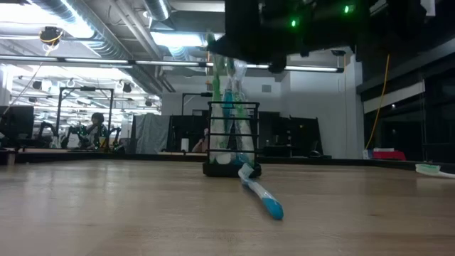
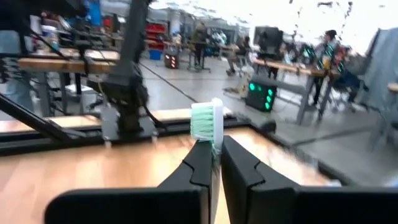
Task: Pick & Place toothbrushing station
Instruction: Put the green toothbrush into the black organizer
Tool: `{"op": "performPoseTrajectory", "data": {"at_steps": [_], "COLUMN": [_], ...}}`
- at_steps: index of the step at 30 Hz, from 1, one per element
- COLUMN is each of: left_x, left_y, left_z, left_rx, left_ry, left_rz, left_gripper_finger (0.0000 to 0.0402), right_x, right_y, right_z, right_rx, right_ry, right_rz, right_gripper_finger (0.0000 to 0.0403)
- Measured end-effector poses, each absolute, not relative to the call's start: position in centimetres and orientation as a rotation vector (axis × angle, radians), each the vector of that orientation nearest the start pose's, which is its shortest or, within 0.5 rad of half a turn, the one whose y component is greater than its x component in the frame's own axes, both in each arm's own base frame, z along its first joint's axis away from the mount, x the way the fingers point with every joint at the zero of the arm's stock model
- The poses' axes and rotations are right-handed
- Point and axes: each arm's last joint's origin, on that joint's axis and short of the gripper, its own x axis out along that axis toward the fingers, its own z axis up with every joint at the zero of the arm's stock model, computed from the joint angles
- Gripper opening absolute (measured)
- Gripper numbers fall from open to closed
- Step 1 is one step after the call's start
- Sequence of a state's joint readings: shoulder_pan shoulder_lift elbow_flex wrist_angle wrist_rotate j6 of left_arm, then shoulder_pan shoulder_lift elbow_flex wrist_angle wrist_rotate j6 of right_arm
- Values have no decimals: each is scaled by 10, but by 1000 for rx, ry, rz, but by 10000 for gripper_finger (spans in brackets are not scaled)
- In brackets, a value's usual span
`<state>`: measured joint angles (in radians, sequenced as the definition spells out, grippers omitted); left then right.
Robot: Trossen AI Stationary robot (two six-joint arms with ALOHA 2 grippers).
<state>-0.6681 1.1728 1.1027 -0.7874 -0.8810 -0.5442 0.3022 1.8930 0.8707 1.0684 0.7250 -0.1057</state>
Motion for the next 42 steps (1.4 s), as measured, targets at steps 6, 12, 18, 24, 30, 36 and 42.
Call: {"op": "performPoseTrajectory", "data": {"at_steps": [6, 12, 18, 24, 30, 36, 42], "left_x": [185, 183, 183, 186, 182, 174, 169], "left_y": [-127, -129, -130, -132, -129, -120, -111], "left_z": [325, 325, 327, 330, 335, 347, 356], "left_rx": [59, 49, 39, 17, -20, -17, 8], "left_ry": [520, 507, 480, 447, 430, 361, 315], "left_rz": [330, 329, 343, 329, 330, 357, 400], "left_gripper_finger": [15, 15, 15, 15, 15, 15, 15], "right_x": [352, 333, 311, 288, 248, 248, 289], "right_y": [97, 110, 118, 126, 144, 145, 165], "right_z": [191, 228, 246, 259, 286, 293, 344], "right_rx": [-9, 7, 100, 179, 193, 437, 591], "right_ry": [-52, -101, -42, -46, -78, 7, 18], "right_rz": [-468, -554, -603, -734, -825, -335, 13], "right_gripper_finger": [92, 190, 207, 188, 159, 135, 119]}}
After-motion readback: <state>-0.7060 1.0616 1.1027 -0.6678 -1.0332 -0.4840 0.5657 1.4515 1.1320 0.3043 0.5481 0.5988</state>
